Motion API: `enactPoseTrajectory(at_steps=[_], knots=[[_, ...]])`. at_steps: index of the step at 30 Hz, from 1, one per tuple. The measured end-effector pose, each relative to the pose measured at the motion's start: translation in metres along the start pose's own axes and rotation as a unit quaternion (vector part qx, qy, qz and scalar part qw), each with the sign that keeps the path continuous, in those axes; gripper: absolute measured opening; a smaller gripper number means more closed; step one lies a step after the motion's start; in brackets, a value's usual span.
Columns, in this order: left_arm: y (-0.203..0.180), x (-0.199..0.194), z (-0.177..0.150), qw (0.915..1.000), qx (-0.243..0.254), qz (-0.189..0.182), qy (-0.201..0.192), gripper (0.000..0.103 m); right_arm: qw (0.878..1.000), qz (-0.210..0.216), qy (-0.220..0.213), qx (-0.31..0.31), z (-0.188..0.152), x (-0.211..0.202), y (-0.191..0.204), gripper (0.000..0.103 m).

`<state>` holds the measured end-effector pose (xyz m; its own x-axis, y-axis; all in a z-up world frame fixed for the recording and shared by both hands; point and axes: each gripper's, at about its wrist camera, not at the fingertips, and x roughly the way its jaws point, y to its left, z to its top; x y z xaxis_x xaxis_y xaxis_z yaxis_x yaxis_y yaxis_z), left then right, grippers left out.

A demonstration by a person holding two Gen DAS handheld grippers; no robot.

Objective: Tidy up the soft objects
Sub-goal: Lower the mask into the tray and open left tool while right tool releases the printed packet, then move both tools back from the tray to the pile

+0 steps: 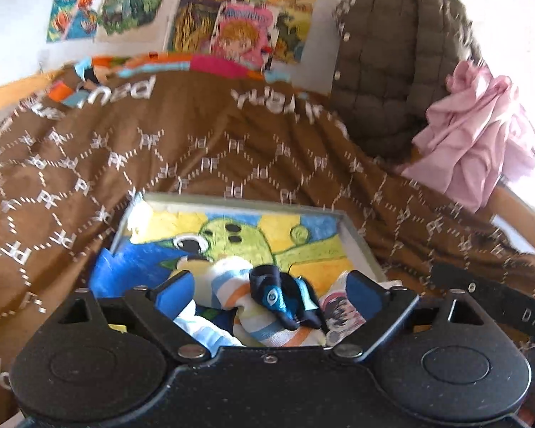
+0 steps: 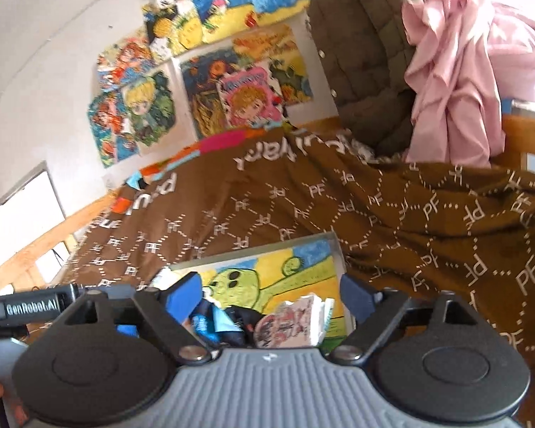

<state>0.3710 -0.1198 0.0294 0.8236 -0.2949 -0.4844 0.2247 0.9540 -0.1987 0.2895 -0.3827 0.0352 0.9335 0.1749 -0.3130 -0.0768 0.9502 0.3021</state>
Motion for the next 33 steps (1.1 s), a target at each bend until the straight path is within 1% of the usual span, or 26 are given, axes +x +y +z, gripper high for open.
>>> enactPoseTrajectory(at_steps=[3, 5, 7, 9, 12, 18, 26, 29, 33], knots=[[-0.003, -0.028, 0.003, 0.9998, -0.003, -0.004, -0.02, 0.099, 1.0, 0.007, -0.012, -0.016, 0.002, -0.023, 0.012, 0.097], [-0.005, -0.046, 0.002, 0.9995, -0.005, -0.008, -0.029, 0.099, 0.999, 0.022, -0.021, -0.022, 0.002, -0.037, 0.021, 0.1], [-0.007, -0.063, -0.003, 0.9991, -0.002, -0.012, -0.04, 0.1, 0.998, 0.027, -0.037, -0.036, 0.001, -0.055, 0.032, 0.102], [-0.01, -0.08, -0.009, 0.9985, 0.007, -0.007, -0.055, 0.101, 0.997, 0.028, -0.047, -0.051, -0.001, -0.069, 0.041, 0.103], [-0.01, -0.104, -0.019, 0.9971, -0.002, -0.007, -0.076, 0.102, 0.996, 0.028, -0.056, -0.066, -0.006, -0.087, 0.051, 0.103], [-0.007, -0.141, -0.038, 0.9952, -0.017, -0.005, -0.096, 0.102, 0.995, 0.024, -0.065, -0.077, -0.023, -0.117, 0.057, 0.103], [0.003, -0.172, -0.069, 0.9952, -0.011, 0.002, -0.097, 0.102, 0.992, 0.007, -0.075, -0.096, -0.049, -0.146, 0.061, 0.103], [0.008, -0.177, -0.081, 0.9957, -0.004, 0.004, -0.092, 0.102, 0.993, 0.002, -0.062, -0.101, -0.061, -0.151, 0.065, 0.103], [0.015, -0.177, -0.097, 0.997, 0.003, 0.005, -0.077, 0.102, 0.993, -0.011, -0.027, -0.111, -0.078, -0.151, 0.07, 0.103]])
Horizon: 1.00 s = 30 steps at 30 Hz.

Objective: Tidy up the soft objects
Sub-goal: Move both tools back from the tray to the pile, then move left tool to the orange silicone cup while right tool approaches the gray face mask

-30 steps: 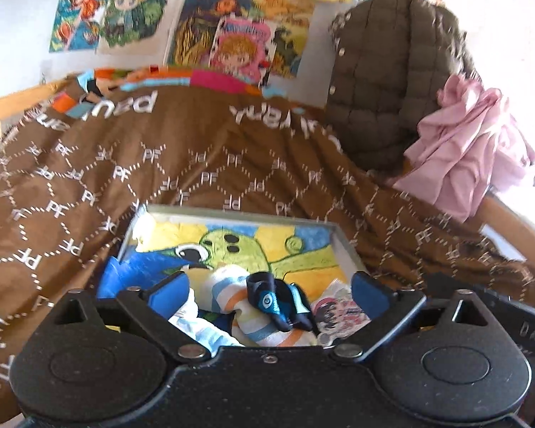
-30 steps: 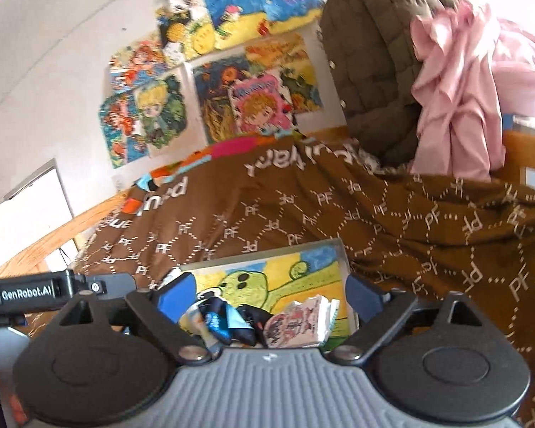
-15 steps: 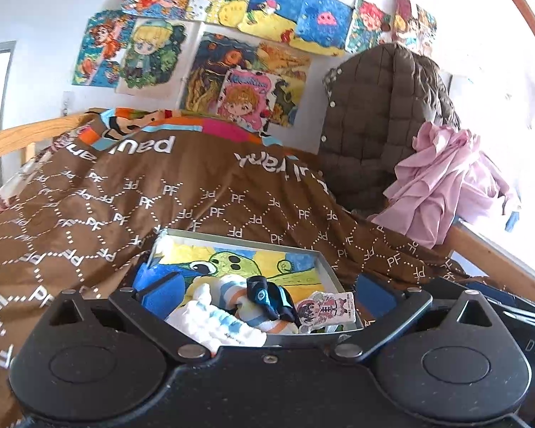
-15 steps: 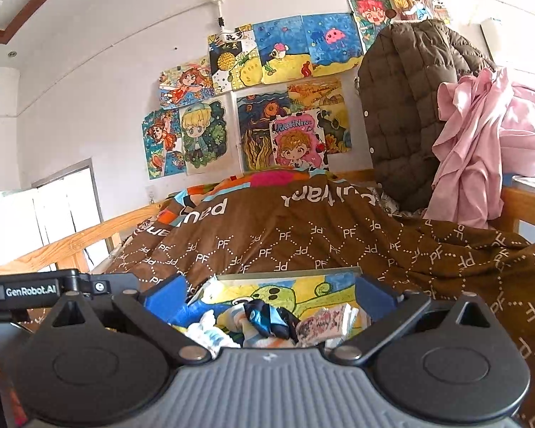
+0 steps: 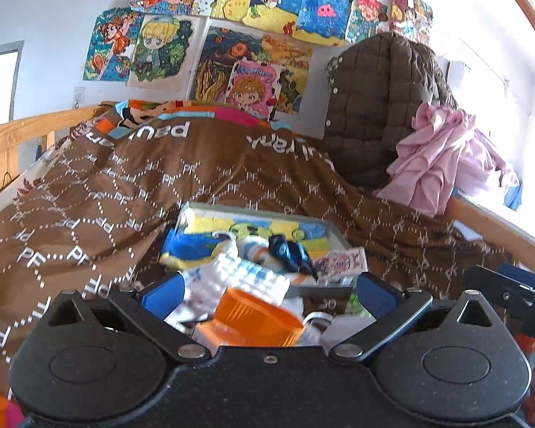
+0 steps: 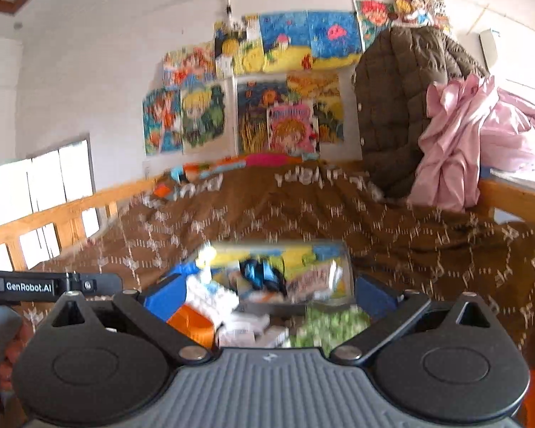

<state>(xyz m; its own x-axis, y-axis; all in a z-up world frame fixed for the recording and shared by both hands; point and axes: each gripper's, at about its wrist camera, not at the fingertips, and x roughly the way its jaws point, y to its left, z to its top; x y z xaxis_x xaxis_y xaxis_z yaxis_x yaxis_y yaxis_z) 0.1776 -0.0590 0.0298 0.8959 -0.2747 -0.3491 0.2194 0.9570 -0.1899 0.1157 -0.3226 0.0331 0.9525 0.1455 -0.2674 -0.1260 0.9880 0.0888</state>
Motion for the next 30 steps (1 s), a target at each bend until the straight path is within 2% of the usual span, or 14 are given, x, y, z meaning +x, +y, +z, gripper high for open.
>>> enactPoseTrajectory(at_steps=[10, 16, 19, 30], knots=[[0.014, 0.003, -0.039, 0.9993, 0.018, 0.004, 0.032, 0.102, 0.998, -0.03, 0.054, -0.007, -0.023, 0.012, 0.013, 0.103], [0.013, 0.006, -0.058, 0.998, 0.038, 0.003, 0.051, 0.102, 0.993, -0.047, 0.104, -0.02, -0.035, 0.031, 0.015, 0.103], [0.012, 0.008, -0.063, 0.9968, 0.055, 0.002, 0.058, 0.102, 0.992, -0.048, 0.116, -0.02, -0.039, 0.036, 0.017, 0.103], [0.021, 0.022, -0.072, 0.9957, 0.048, 0.01, 0.078, 0.102, 0.987, -0.049, 0.148, -0.026, -0.046, 0.048, 0.019, 0.103]])
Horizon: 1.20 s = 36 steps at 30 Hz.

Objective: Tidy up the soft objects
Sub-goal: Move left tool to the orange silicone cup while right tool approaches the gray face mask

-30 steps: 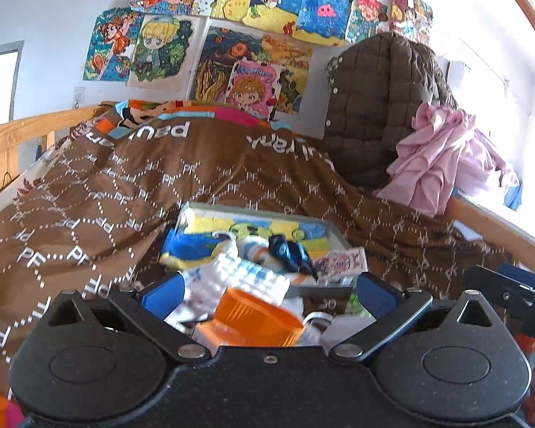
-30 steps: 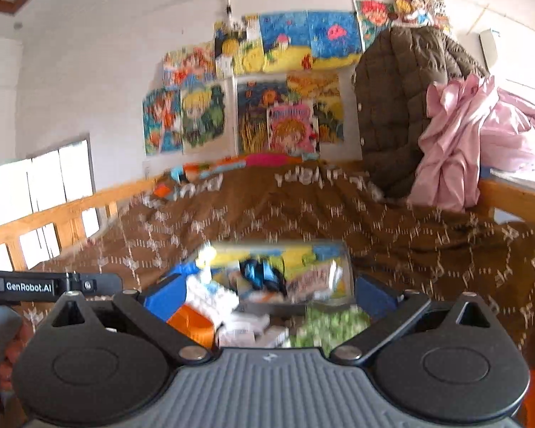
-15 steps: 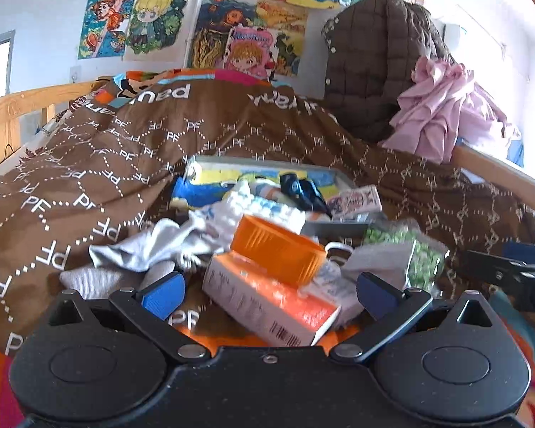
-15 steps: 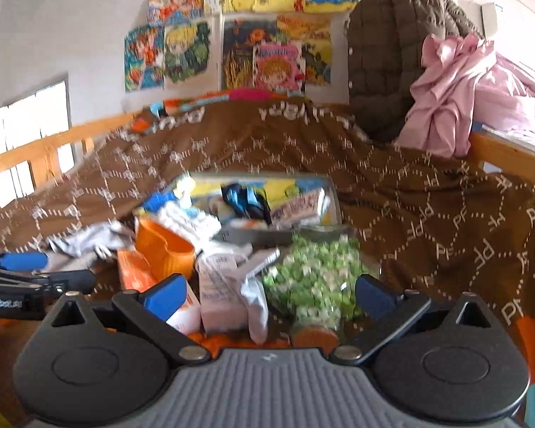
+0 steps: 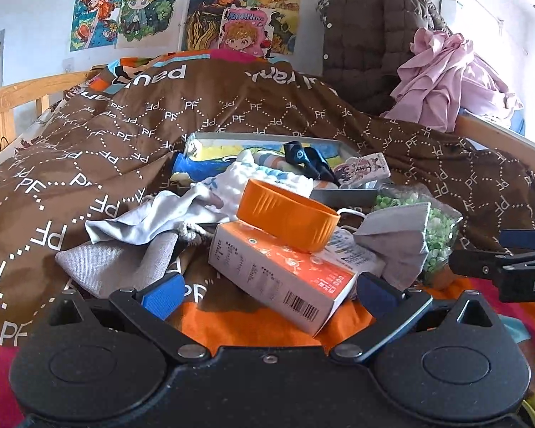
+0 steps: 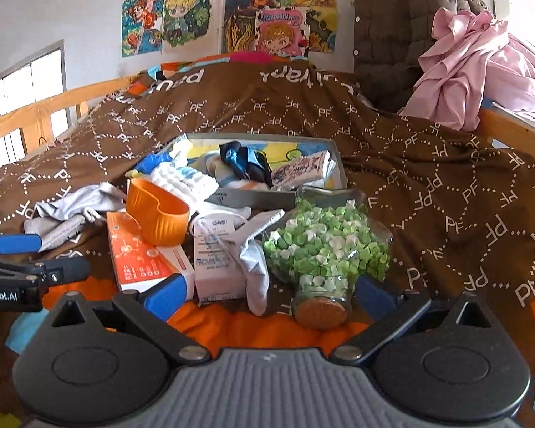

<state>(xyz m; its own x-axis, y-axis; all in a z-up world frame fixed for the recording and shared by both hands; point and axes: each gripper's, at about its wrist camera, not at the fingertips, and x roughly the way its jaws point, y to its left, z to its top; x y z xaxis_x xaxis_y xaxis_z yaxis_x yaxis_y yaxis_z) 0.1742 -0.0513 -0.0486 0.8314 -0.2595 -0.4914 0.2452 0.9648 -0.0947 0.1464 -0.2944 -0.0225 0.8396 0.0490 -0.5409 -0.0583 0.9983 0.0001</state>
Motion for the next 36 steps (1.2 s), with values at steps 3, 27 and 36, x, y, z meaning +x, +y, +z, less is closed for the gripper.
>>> enactPoseTrajectory(at_steps=[3, 27, 36], knots=[[0.002, 0.005, 0.0, 1.0, 0.001, 0.003, 0.001, 0.102, 1.0, -0.001, 0.008, 0.0, 0.0, 0.004, -0.001, 0.103], [0.014, 0.025, 0.004, 0.9995, 0.012, 0.021, -0.022, 0.102, 0.999, 0.006, 0.017, -0.036, -0.001, 0.024, 0.01, 0.103], [0.02, 0.023, 0.012, 0.9986, -0.006, 0.029, -0.044, 0.102, 1.0, 0.011, -0.021, -0.019, 0.004, 0.02, 0.007, 0.103]])
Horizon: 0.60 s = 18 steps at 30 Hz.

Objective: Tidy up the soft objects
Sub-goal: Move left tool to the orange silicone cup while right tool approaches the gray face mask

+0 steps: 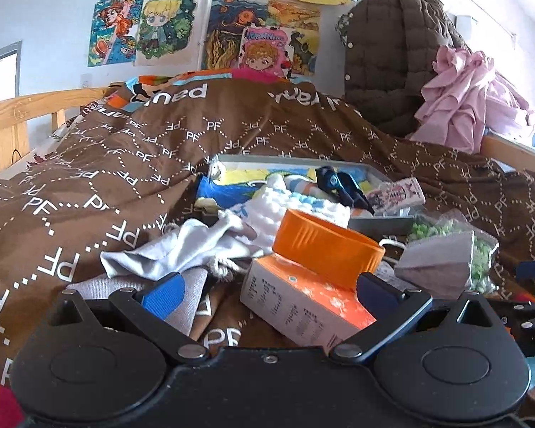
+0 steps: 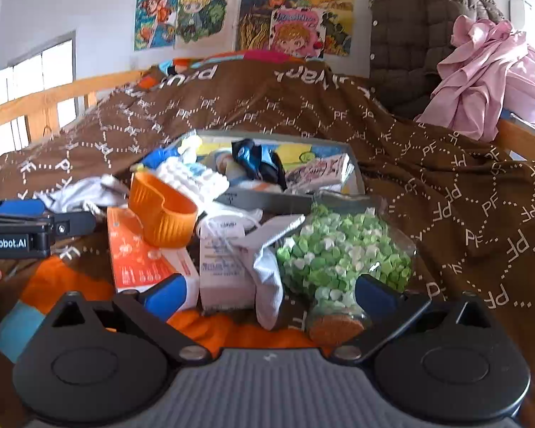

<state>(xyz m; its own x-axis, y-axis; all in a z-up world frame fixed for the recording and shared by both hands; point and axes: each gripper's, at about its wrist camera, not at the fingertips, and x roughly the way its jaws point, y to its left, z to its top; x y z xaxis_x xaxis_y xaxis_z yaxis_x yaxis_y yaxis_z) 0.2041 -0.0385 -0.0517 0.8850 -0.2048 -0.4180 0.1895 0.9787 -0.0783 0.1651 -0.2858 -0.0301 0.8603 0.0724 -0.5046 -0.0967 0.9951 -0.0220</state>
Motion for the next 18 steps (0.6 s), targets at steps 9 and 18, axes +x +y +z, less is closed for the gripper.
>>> enactPoseTrajectory(at_steps=[9, 18], knots=[[-0.003, -0.001, 0.005, 0.9999, 0.007, -0.004, -0.011, 0.102, 0.999, -0.007, -0.051, 0.016, 0.009, 0.002, -0.006, 0.103], [-0.01, 0.009, 0.014, 0.9999, 0.002, -0.004, -0.015, 0.102, 0.998, -0.007, -0.057, 0.034, 0.017, 0.019, -0.022, 0.103]])
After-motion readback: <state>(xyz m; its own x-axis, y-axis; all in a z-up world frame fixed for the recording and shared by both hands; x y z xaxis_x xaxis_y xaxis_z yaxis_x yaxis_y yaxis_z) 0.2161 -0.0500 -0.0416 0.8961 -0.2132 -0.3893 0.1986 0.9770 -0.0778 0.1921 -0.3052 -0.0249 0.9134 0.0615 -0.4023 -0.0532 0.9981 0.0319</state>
